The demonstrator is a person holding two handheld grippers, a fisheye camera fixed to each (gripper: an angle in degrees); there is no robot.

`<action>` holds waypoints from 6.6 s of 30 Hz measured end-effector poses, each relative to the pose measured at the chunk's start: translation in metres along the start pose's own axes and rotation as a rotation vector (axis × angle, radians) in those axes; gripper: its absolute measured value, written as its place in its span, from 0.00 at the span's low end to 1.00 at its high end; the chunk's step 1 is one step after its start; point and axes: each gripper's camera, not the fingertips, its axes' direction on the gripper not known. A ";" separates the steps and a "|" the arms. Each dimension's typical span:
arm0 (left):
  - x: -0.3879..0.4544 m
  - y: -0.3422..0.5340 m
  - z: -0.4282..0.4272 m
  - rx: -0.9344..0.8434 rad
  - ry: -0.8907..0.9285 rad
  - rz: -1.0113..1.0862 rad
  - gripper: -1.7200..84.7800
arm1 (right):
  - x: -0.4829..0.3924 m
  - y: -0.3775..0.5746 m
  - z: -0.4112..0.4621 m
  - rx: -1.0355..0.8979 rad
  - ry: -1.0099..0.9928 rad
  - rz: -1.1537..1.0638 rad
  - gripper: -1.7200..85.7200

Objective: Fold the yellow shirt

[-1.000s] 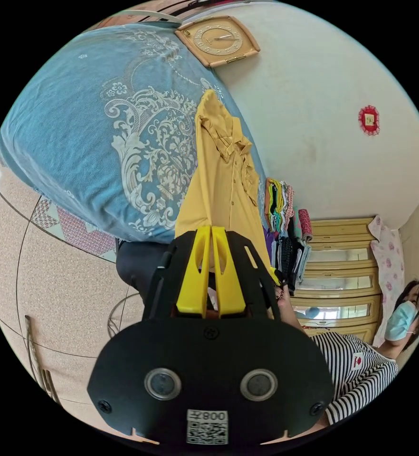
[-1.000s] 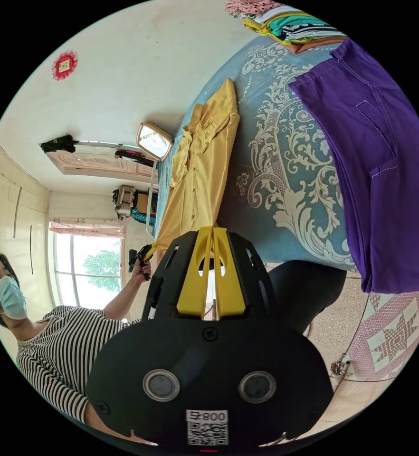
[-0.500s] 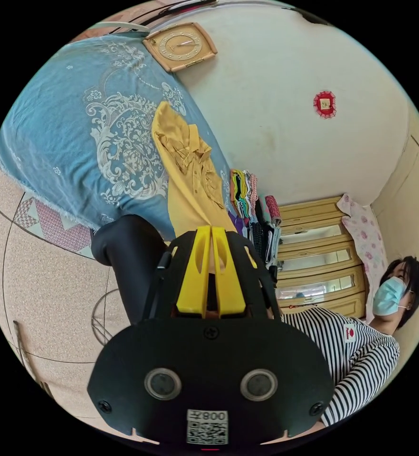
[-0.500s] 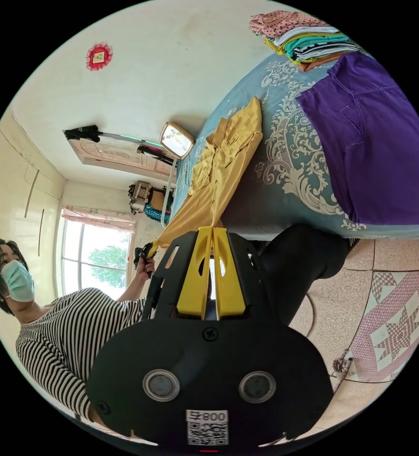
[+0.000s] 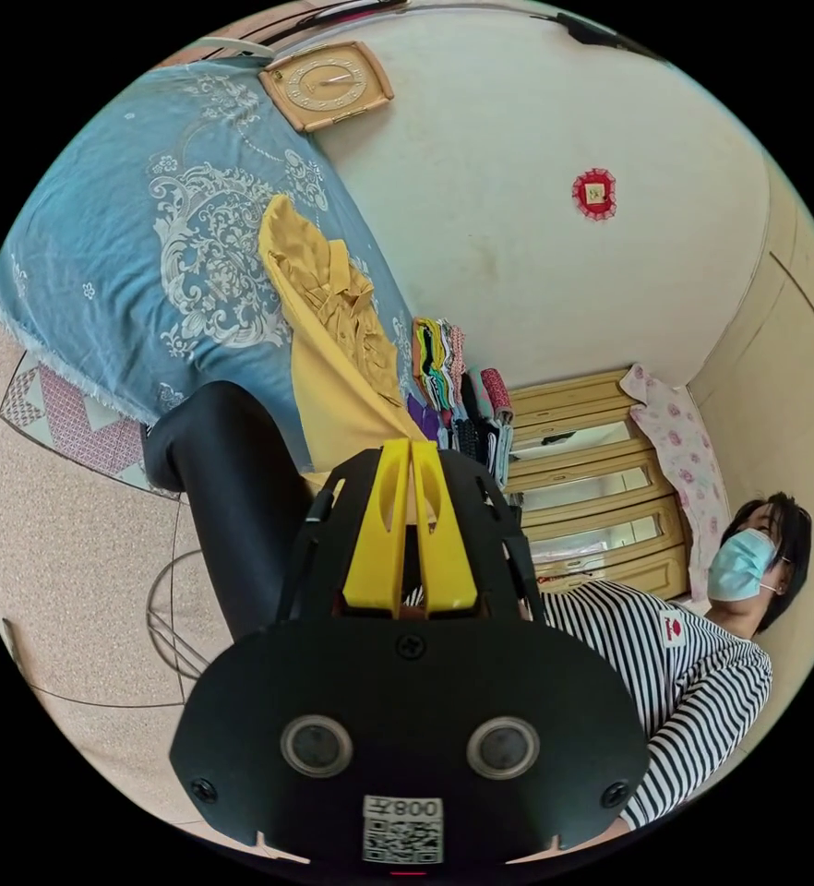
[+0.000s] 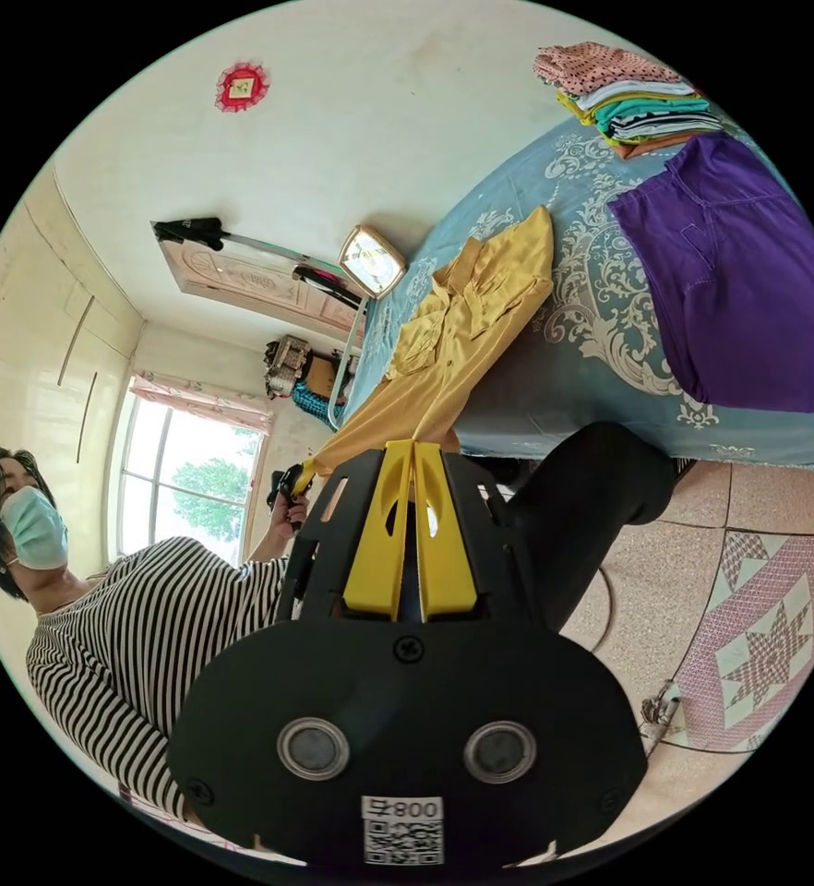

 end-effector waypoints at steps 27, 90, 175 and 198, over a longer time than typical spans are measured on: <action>-0.026 -0.504 0.172 0.210 -0.272 -0.169 0.04 | 0.043 -0.564 0.195 -0.082 0.279 0.214 0.03; 0.503 -0.702 0.661 -0.216 -1.134 1.000 0.03 | -0.446 -0.641 0.642 -0.228 1.057 -1.076 0.03; 0.311 -0.729 0.601 -0.129 -1.065 0.703 0.05 | -0.051 -0.853 0.638 -0.349 0.617 -0.517 0.09; 0.192 -0.734 0.509 -0.116 -1.137 0.537 0.03 | 0.078 -0.765 0.621 -0.318 0.782 -0.444 0.02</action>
